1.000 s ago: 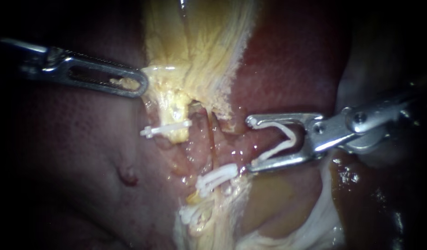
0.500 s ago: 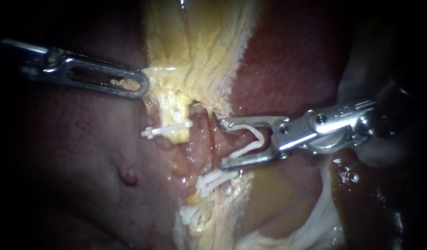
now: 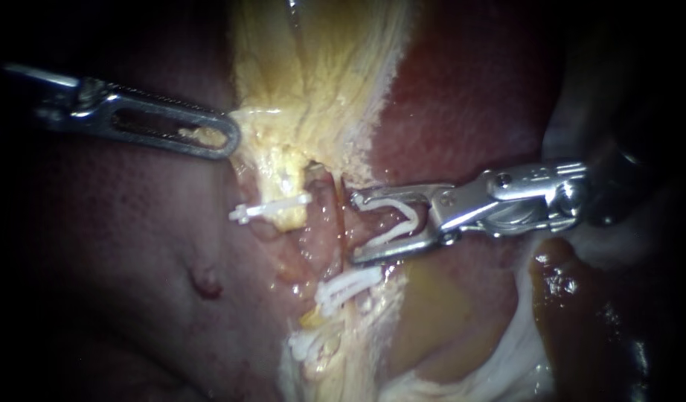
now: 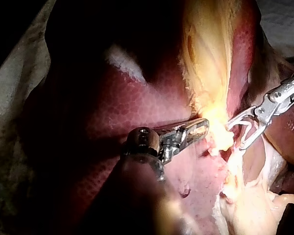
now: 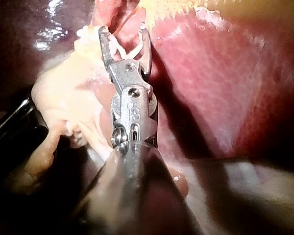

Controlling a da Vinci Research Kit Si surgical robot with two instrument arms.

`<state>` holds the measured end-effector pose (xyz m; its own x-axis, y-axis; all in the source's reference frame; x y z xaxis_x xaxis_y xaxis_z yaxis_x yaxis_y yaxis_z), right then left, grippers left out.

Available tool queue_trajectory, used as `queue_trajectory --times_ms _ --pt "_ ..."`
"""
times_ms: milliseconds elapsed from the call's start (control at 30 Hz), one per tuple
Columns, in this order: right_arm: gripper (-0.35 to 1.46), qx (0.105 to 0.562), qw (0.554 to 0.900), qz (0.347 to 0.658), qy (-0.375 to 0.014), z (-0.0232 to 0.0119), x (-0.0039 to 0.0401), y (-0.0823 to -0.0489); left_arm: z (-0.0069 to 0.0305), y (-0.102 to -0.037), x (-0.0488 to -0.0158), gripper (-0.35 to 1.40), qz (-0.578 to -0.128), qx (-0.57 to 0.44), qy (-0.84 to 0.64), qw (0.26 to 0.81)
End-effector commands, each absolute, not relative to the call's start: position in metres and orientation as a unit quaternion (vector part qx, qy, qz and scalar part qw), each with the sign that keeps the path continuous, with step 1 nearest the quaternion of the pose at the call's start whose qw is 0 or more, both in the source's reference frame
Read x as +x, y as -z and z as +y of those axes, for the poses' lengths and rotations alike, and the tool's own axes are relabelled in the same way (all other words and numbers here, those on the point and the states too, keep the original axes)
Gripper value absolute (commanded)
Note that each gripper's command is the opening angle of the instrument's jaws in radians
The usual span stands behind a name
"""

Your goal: Clipping third clip right tube

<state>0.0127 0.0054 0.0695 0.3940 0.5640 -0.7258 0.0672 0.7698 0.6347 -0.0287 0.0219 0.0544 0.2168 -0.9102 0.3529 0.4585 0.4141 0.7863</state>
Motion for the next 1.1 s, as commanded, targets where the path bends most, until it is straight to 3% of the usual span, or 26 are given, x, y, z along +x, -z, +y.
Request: queue_trajectory --times_ms 33,633,1100 --pt "0.5 0.304 0.777 0.527 -0.162 0.0053 0.0129 -0.0695 0.0219 -0.0545 -0.0288 -0.35 -0.415 0.272 0.468 0.731" --pt "0.5 0.35 0.716 0.571 -0.199 0.0055 0.0156 -0.07 0.0219 -0.0546 -0.0288 -0.35 -0.415 0.271 0.468 0.731" --pt "0.5 0.418 0.647 0.608 -0.191 0.0048 0.016 -0.0664 0.022 -0.0548 -0.0286 -0.35 -0.415 0.272 0.467 0.731"
